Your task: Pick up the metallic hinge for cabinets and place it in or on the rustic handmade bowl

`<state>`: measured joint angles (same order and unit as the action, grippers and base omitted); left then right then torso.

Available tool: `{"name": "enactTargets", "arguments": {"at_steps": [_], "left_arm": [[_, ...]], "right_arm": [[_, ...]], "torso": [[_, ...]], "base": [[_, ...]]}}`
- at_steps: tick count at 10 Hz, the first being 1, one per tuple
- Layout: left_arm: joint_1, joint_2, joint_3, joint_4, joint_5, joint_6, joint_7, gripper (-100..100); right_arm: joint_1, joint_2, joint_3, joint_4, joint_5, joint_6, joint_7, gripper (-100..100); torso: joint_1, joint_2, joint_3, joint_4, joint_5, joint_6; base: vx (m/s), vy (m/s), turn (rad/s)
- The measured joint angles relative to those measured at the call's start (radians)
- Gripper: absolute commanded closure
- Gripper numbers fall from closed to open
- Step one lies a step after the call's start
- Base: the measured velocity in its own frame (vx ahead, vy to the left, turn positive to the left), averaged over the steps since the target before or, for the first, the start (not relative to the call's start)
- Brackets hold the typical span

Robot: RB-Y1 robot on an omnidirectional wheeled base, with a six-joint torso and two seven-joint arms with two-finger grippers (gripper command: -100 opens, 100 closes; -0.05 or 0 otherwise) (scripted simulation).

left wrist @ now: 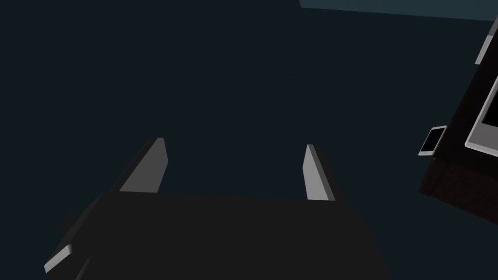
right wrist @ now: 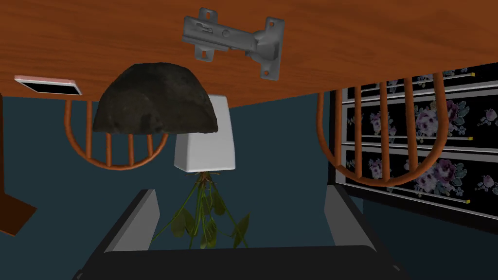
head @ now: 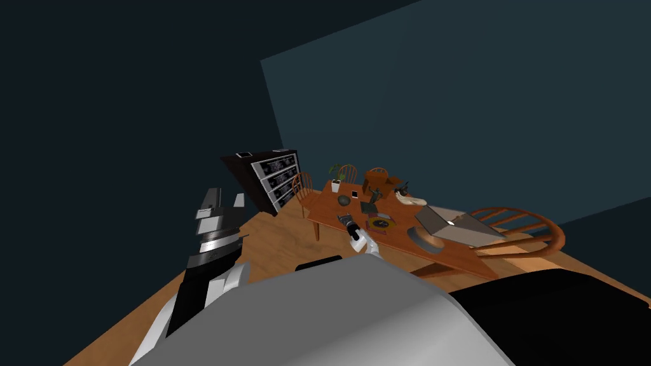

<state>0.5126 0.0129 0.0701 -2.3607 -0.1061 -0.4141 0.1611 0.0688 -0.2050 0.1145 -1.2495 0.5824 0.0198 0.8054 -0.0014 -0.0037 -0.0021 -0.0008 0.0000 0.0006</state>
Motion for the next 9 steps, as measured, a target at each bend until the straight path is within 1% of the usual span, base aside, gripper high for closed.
{"name": "enactTargets", "arguments": {"at_steps": [1, 2, 3, 6, 7, 8, 9], "left_arm": [[0.0, 0.0, 0.0, 0.0, 0.0, 0.0, 0.0, 0], [0.0, 0.0, 0.0, 0.0, 0.0, 0.0, 0.0, 0], [0.0, 0.0, 0.0, 0.0, 0.0, 0.0, 0.0, 0], [0.0, 0.0, 0.0, 0.0, 0.0, 0.0, 0.0, 0], [0.0, 0.0, 0.0, 0.0, 0.0, 0.0, 0.0, 0], [0.0, 0.0, 0.0, 0.0, 0.0, 0.0, 0.0, 0], [0.0, 0.0, 0.0, 0.0, 0.0, 0.0, 0.0, 0]], "right_arm": [[-0.008, -0.011, 0.004, 0.015, 0.003, 0.014, 0.019, -100], [-0.02, -0.003, -0.006, 0.051, 0.02, 0.017, 0.046, -100], [-0.014, -0.027, 0.008, 0.056, 0.023, 0.035, 0.069, -100], [-0.025, -0.038, 0.004, 0.13, 0.068, 0.068, 0.153, -100], [-0.024, -0.047, 0.014, 0.136, 0.075, 0.086, 0.174, -100], [-0.032, -0.054, 0.017, 0.158, 0.083, 0.098, 0.192, -100], [-0.024, -0.064, 0.029, 0.164, 0.088, 0.114, 0.212, -100]], "torso": [[0.0, 0.001, 0.0, 0.0, 0.0, 0.0], [0.0, 0.001, 0.0, 0.0, 0.0, 0.0], [0.0, 0.001, 0.0, 0.0, 0.0, 0.0], [0.0, 0.001, 0.0, 0.0, 0.0, 0.0], [0.001, 0.001, 0.0, 0.0, 0.0, 0.0], [0.002, 0.001, 0.0, 0.0, 0.0, 0.0], [0.003, 0.001, 0.001, 0.0, 0.001, 0.0]], "base": [[0.048, -0.023, 0.104], [0.055, -0.019, 0.179], [0.057, -0.029, 0.132], [0.052, -0.019, 0.13], [0.044, -0.003, 0.085], [0.042, 0.02, 0.123], [0.03, 0.028, 0.042]]}}
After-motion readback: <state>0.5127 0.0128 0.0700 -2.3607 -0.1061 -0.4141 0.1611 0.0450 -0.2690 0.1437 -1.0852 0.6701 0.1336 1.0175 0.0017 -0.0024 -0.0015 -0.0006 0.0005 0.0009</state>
